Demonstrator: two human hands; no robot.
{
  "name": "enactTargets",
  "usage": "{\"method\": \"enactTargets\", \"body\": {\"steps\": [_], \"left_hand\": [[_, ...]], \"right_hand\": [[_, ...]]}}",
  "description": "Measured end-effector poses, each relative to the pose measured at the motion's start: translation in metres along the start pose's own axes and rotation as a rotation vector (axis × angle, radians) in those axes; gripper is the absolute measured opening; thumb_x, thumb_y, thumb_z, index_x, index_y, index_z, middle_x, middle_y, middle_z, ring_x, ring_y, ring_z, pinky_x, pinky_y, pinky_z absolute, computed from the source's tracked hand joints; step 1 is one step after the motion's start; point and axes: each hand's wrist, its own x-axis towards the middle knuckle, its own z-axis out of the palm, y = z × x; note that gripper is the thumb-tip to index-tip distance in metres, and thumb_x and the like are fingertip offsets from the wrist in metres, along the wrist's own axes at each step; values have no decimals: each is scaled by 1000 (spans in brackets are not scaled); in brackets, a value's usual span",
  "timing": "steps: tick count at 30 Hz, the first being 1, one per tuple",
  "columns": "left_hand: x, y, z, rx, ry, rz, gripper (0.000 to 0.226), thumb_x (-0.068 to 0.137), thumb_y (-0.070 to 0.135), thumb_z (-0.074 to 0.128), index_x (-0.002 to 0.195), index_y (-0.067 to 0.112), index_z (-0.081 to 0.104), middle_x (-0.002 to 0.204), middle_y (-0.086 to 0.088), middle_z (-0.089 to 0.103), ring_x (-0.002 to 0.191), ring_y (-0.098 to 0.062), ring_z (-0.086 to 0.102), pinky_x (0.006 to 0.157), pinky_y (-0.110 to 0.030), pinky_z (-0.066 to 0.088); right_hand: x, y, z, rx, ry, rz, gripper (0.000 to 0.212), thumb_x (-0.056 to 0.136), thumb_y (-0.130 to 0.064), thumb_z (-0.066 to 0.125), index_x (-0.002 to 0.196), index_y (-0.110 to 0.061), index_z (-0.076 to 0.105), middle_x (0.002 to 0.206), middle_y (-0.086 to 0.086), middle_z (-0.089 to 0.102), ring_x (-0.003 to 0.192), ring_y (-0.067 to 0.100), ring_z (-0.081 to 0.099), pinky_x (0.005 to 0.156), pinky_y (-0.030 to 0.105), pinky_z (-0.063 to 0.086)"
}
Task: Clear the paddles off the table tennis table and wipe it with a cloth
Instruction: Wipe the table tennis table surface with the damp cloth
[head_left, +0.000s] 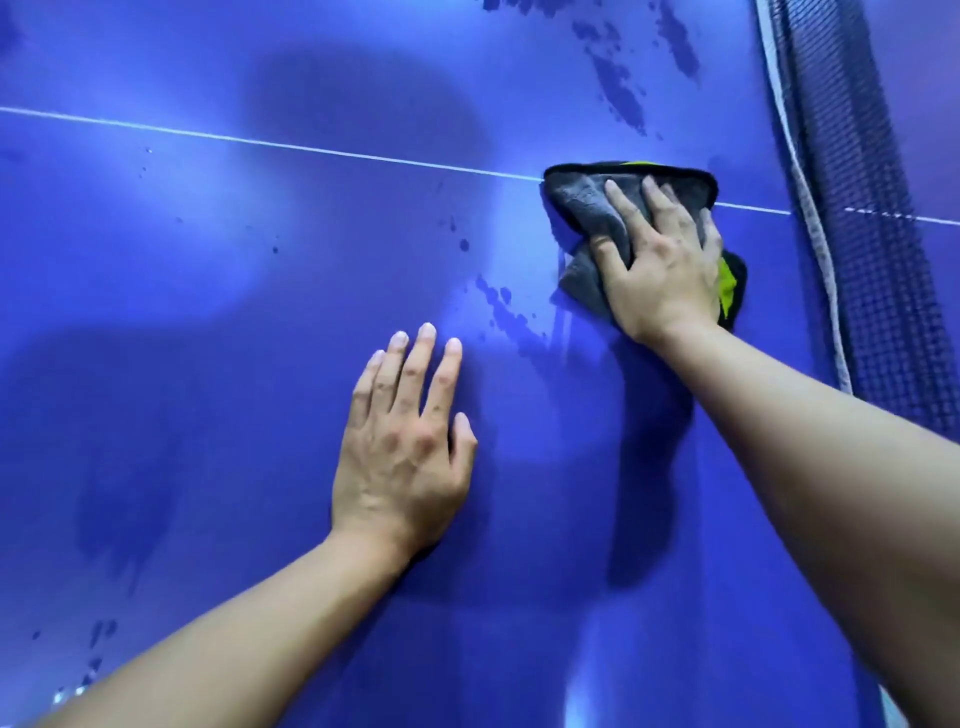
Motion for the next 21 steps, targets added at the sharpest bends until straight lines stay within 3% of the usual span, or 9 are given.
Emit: {"method": "enactTargets", "body": {"steps": [13, 18, 21], "left_hand": [[2, -7, 5, 7, -8, 2, 62, 96, 33, 37, 155, 13, 35, 163, -11, 29, 152, -29, 23, 124, -45, 19], [3, -7, 4, -27, -16, 13, 62, 96, 34, 36, 155, 14, 34, 163, -11, 28, 152, -29, 21, 125, -42, 13], [4, -10, -1, -168, -32, -7, 62, 96, 31, 41, 154, 11, 34, 163, -11, 28, 153, -28, 19, 125, -40, 9]], "right_hand": [[47, 1, 2, -12, -48, -56, 63, 96, -65, 21, 157, -49, 23, 169, -1, 22, 156, 15, 14, 127, 45, 2], [-1, -19, 2, -22, -80, -72, 60, 99, -61, 21, 158, -49, 21, 170, -1, 18, 157, 15, 12, 127, 47, 2], [-56, -36, 0, -27, -88, -131, 60, 99, -60, 21, 158, -49, 21, 170, 0, 18, 157, 16, 13, 127, 47, 3]]}}
